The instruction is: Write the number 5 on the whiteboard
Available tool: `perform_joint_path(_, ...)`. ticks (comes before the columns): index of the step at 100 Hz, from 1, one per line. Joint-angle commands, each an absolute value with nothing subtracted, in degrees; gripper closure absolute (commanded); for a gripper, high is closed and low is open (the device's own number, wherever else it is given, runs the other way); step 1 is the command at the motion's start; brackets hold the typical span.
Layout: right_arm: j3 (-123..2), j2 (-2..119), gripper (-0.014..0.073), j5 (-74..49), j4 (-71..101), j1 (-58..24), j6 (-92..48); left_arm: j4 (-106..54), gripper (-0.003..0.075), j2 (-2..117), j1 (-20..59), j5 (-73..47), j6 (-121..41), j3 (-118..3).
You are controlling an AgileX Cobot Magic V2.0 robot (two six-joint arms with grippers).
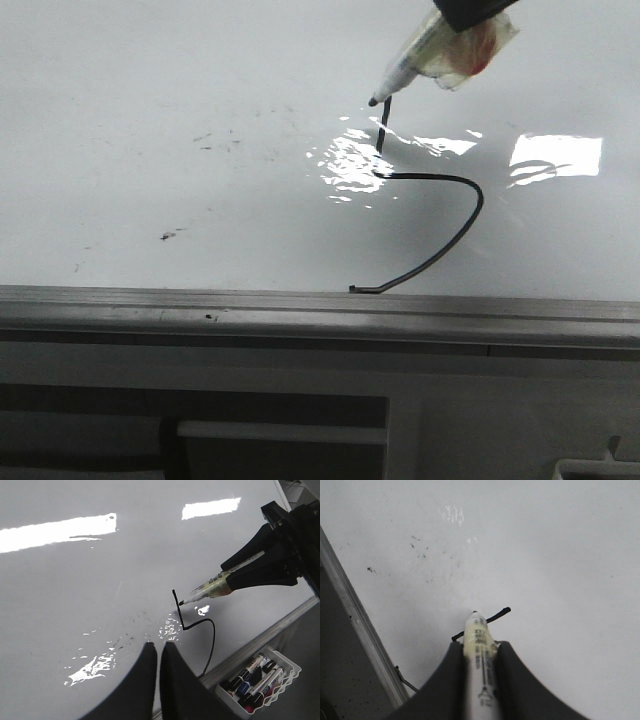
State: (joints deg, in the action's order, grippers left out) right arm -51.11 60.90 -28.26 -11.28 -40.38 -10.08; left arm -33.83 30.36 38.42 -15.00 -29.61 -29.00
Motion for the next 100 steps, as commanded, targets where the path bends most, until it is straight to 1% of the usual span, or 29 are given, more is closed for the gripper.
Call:
perform_joint_path(1,-53.04,61.09,0.0652,-25.25,-12.48,-39.95,-9.67,-34.86,0.0741,30.42,38.25,-11.42,-28.96,-30.44)
perform_joint_path(46,-53.04,63.60,0.0652,-25.76,-14.70,-39.83,-8.47,-34.86,0.0741,30.42,38.25,-13.17,-28.96,-30.44)
perform_joint_path(63,-53.04,63.60,0.0652,-26.80,-18.50,-39.72,-4.34,-34.86,0.0741,30.42,38.25,-13.31,-28.96,-30.44)
perform_joint_path(77,-53.04,63.60,0.0652,-30.45,-23.57,-39.72,0.00,-34.86,0.0741,30.42,38.25,-13.31,-28.96,-30.44)
perform_joint_path(100,-52.93,62.82,0.0652,-40.56,-30.71,-39.72,8.95,-34.86,0.0741,30.42,38.25,-13.31,-28.96,-30.44)
